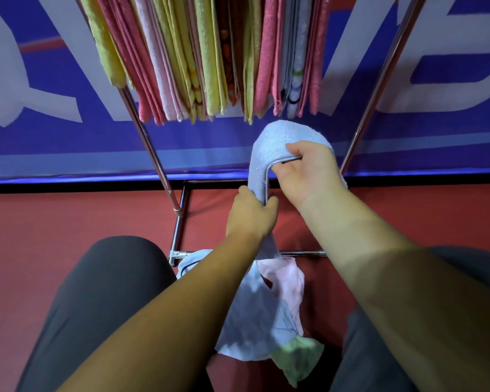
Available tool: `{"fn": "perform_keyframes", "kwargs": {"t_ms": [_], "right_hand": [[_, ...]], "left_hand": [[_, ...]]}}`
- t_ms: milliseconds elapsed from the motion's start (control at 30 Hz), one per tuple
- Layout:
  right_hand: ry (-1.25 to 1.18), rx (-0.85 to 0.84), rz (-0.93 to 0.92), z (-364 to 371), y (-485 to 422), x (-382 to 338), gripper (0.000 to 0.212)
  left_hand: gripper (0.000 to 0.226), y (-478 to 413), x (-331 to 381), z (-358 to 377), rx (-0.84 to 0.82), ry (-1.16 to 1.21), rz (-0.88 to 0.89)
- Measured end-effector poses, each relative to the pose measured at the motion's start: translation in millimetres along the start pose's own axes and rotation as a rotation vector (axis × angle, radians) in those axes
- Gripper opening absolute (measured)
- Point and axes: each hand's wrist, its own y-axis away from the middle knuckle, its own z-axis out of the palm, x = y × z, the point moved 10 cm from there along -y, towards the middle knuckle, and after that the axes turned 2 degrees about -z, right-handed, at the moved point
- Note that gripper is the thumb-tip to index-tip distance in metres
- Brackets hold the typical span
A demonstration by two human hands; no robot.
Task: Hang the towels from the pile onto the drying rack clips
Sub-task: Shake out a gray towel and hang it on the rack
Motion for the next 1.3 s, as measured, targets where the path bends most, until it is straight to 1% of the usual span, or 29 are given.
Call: {"fn": "perform_keyframes", "kwargs": {"t_ms": [33, 67, 100, 133, 167, 233, 267, 333, 367, 400, 433, 467, 533, 567, 633, 667, 700, 767, 833, 900, 933, 1000, 1033, 1067, 1133, 1167, 1233, 1267, 1300], "right_hand": [[0.024, 0.003, 0.007, -1, -2, 0, 0.013], [0.054, -0.012, -0.001, -1, -4, 1, 0.022], [0.075, -0.037, -0.034, -1, 0, -1, 0.036], [0.082, -0.04, -0.047, 1, 5, -3, 0.044], [0.069, -0.058, -0.05, 6, 9, -5, 0.042], [0.081, -0.061, -0.058, 7, 10, -10, 0.025], [0.182, -0.033, -0.115, 3, 7, -17, 0.034], [0.356, -0.024, -0.194, -3, -7, -23, 0.092], [0.328, -0.049, -0.164, -1, -12, -18, 0.1], [0.334, -0.028, -0.132, -6, -17, -13, 0.09], [0.302, 0.046, -0.151, -16, -20, -17, 0.071], [0.32, 0.1, -0.202, -23, -22, -22, 0.058], [0.335, 0.151, -0.22, -31, -13, -27, 0.047], [0.316, 0.146, -0.204, -32, -13, -30, 0.048], [0.097, 0.061, -0.112, -30, -12, -23, 0.05], [-0.057, 0.072, -0.048, -31, -12, -19, 0.05], [-0.161, 0.084, -0.009, -33, -13, -17, 0.048], [-0.234, 0.163, 0.022, -41, -4, -14, 0.047], [-0.349, 0.146, 0.034, -43, -2, -9, 0.044], [-0.357, 0.127, 0.072, -43, 11, -4, 0.045], [-0.331, 0.128, 0.086, -43, 14, -2, 0.051], [-0.205, 0.116, 0.123, -40, 27, 5, 0.064], [-0.101, 0.082, 0.153, -34, 35, 10, 0.056], [0.01, 0.031, 0.164, -26, 46, 13, 0.041], [0.338, -0.021, 0.185, -13, 61, 14, 0.012], [0.545, -0.022, 0.143, -10, 66, 7, 0.014], [0.973, 0.065, -0.044, -5, 72, -25, 0.06], [1.149, 0.123, -0.186, 3, 79, -46, 0.075], [1.254, 0.136, -0.32, 15, 90, -64, 0.079]], "left_hand": [[0.048, 2, 3, -1, 0.006, 0.034, -0.007], [0.048, 3, 4, -2, 0.008, 0.065, -0.012], [0.047, 3, 6, -3, 0.011, 0.085, -0.011], [0.042, 2, 8, -3, 0.016, 0.091, -0.007], [0.036, 0, 8, -5, 0.025, 0.085, -0.004], [0.022, -4, 7, -10, 0.052, 0.035, -0.007], [0.019, -6, 5, -14, 0.064, -0.001, -0.009], [0.018, -9, 1, -21, 0.081, -0.053, -0.024], [0.018, -9, -1, -26, 0.091, -0.064, -0.037], [0.017, -9, -3, -30, 0.102, -0.066, -0.05], [0.017, -9, -3, -35, 0.112, -0.064, -0.057], [0.015, -9, -2, -40, 0.128, -0.055, -0.058], [0.012, -7, 4, -53, 0.177, -0.021, -0.037], [0.012, -5, 8, -61, 0.206, -0.003, -0.019], [0.014, -1, 22, -76, 0.254, 0.019, 0.03], [0.016, 3, 30, -83, 0.274, 0.029, 0.06], [0.017, 7, 39, -91, 0.288, 0.038, 0.096], [0.02, 15, 60, -105, 0.301, 0.044, 0.173], [0.022, 21, 78, -115, 0.304, 0.039, 0.236], [0.022, 28, 99, -124, 0.309, 0.026, 0.295], [0.023, 32, 110, -129, 0.312, 0.008, 0.321], [0.025, 40, 132, -137, 0.315, -0.038, 0.36], [0.023, 44, 143, -142, 0.324, -0.057, 0.378], [0.021, 48, 154, -147, 0.333, -0.074, 0.395], [0.017, 54, 172, -157, 0.34, -0.096, 0.421], [0.016, 56, 180, -161, 0.337, -0.101, 0.431], [0.014, 61, 196, -169, 0.336, -0.105, 0.464], [0.015, 65, 204, -173, 0.341, -0.111, 0.484], [0.017, 69, 212, -178, 0.349, -0.122, 0.5]]}}
